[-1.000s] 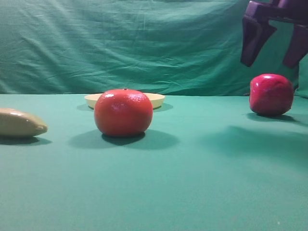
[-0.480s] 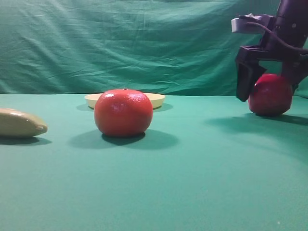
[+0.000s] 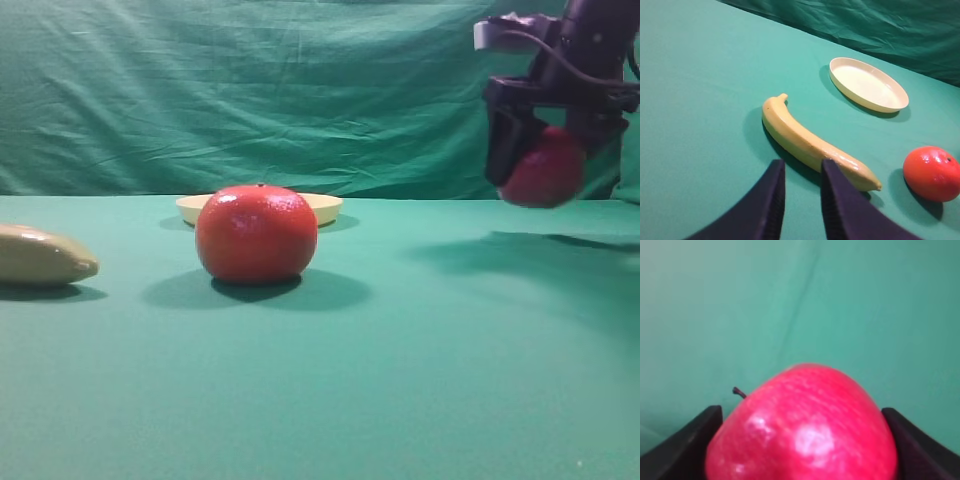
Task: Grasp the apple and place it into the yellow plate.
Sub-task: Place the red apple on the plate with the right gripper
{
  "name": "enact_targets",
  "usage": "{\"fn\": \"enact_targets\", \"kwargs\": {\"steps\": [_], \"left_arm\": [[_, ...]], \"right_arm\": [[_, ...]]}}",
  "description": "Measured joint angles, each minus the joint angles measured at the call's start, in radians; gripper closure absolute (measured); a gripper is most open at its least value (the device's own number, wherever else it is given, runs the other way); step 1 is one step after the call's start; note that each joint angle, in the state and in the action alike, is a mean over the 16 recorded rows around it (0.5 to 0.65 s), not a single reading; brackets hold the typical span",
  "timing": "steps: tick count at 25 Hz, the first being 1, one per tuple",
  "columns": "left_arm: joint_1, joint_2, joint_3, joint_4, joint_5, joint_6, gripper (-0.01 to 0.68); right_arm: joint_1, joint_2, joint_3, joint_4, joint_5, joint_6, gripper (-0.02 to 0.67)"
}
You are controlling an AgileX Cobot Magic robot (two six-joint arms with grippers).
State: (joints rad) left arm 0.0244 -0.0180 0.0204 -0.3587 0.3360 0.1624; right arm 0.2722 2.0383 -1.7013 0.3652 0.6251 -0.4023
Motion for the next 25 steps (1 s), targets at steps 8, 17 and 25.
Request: {"fn": "enact_targets", "kwargs": {"steps": [8, 17, 25], "left_arm": [[0.000, 0.000, 0.000, 0.000, 0.000, 0.000, 0.516], [0.000, 0.000, 0.000, 0.000, 0.000, 0.000, 0.516], [0.000, 0.000, 0.000, 0.000, 0.000, 0.000, 0.516]], "right_arm": [[0.153, 0.080, -0.050, 0.101, -0.190, -0.101, 0.106], [0.241, 0.177, -0.051, 0.120, -0.292, -0.147, 0.106], [0.253, 0.208, -0.051, 0.130, -0.310, -0.169, 0.064]]}}
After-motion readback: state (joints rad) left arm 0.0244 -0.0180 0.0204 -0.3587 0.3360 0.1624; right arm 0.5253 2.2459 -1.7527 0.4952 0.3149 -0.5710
